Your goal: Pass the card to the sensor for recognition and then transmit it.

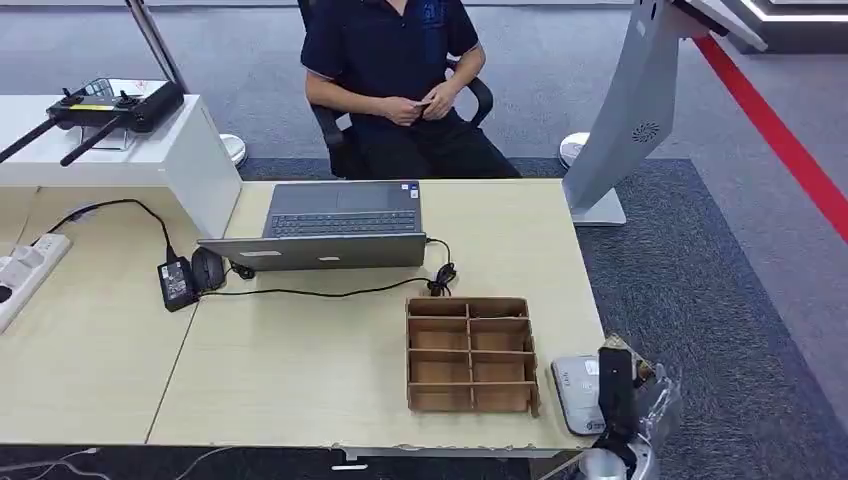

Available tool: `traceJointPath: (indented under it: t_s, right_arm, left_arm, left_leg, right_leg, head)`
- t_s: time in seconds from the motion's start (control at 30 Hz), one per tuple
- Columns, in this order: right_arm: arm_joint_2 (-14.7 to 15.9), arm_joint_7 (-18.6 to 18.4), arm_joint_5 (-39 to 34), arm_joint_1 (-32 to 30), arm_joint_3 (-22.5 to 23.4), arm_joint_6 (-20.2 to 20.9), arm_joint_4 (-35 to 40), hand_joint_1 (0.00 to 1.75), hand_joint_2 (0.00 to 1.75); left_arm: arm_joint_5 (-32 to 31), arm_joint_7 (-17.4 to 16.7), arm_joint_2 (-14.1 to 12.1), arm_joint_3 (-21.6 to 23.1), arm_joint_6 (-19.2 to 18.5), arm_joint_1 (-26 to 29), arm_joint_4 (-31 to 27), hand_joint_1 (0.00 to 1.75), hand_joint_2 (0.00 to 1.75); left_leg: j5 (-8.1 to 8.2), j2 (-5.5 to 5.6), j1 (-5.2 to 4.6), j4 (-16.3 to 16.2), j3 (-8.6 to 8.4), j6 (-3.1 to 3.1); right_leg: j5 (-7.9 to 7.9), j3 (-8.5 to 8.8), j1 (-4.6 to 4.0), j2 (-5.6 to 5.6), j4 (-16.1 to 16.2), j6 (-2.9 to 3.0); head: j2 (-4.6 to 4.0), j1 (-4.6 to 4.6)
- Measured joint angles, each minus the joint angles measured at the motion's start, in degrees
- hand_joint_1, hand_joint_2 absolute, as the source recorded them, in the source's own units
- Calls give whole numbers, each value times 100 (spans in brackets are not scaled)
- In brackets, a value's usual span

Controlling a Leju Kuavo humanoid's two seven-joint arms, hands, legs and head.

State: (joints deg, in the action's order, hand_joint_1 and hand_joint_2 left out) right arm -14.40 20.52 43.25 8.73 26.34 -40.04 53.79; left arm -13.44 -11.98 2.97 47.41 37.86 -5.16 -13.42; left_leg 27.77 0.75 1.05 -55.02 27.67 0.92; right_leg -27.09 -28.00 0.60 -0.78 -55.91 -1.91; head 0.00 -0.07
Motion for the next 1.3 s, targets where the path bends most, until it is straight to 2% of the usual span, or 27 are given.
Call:
traceJointPath:
  t_s: [0.37, 0.67, 1.03, 1.3]
  right_arm:
    - [-59, 212, -173, 128, 157, 0, -218, 175, 175]
    - [-166, 380, -511, 177, 170, 0, -79, 175, 175]
    - [-282, 468, -942, 97, -197, 0, 698, 175, 175]
    - [-291, 256, -1137, -33, -769, 0, 1466, 175, 175]
  left_arm:
    - [2, 0, -2, 7, 13, 0, 2, 0, 175]
    - [2, 9, -2, 7, 13, 0, 2, 0, 175]
    - [-17, 15, -4, 11, 13, 1, 2, 0, 175]
    - [-18, 18, -4, 52, 11, -1, 2, 0, 175]
  left_leg:
    - [0, 0, 0, 0, 1, 0]
    - [0, 1, 0, 0, 2, 0]
    - [0, 0, 0, 0, 1, 0]
    - [0, 0, 0, 0, 1, 0]
  right_leg:
    - [0, 0, 0, 0, 0, 0]
    - [0, 1, 0, 1, -1, 0]
    - [0, 1, 0, 1, -1, 0]
    - [0, 1, 0, 0, -1, 0]
  head:
    - [0, 0]
    - [0, -2]
    - [0, 2]
    - [0, 2]
